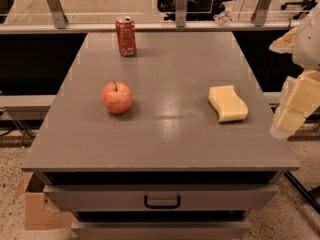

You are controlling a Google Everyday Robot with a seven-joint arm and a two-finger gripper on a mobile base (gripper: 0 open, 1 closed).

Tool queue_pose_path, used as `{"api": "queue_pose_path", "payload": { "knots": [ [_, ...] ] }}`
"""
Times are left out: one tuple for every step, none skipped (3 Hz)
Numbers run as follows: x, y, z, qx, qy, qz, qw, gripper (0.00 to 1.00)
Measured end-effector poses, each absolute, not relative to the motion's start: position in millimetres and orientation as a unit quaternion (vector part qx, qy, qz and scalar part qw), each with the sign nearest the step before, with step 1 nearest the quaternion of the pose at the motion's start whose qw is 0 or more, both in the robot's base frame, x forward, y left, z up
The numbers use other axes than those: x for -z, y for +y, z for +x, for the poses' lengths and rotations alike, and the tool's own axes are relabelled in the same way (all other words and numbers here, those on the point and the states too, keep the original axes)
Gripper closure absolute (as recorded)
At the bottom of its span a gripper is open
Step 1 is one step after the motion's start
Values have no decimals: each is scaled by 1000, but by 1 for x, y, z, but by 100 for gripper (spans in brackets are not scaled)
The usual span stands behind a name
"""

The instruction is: Pick apple

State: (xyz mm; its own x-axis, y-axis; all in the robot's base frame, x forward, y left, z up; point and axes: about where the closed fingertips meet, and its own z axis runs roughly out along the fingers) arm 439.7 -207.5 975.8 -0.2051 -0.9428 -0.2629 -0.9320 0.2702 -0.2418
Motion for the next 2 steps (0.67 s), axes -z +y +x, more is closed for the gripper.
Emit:
{"api": "queue_pose_path", "payload": {
  "knots": [
    [-964,-159,454,-73,743,-606,275,0],
    [-963,-119,462,-129,716,-605,324,0]
  ]
}}
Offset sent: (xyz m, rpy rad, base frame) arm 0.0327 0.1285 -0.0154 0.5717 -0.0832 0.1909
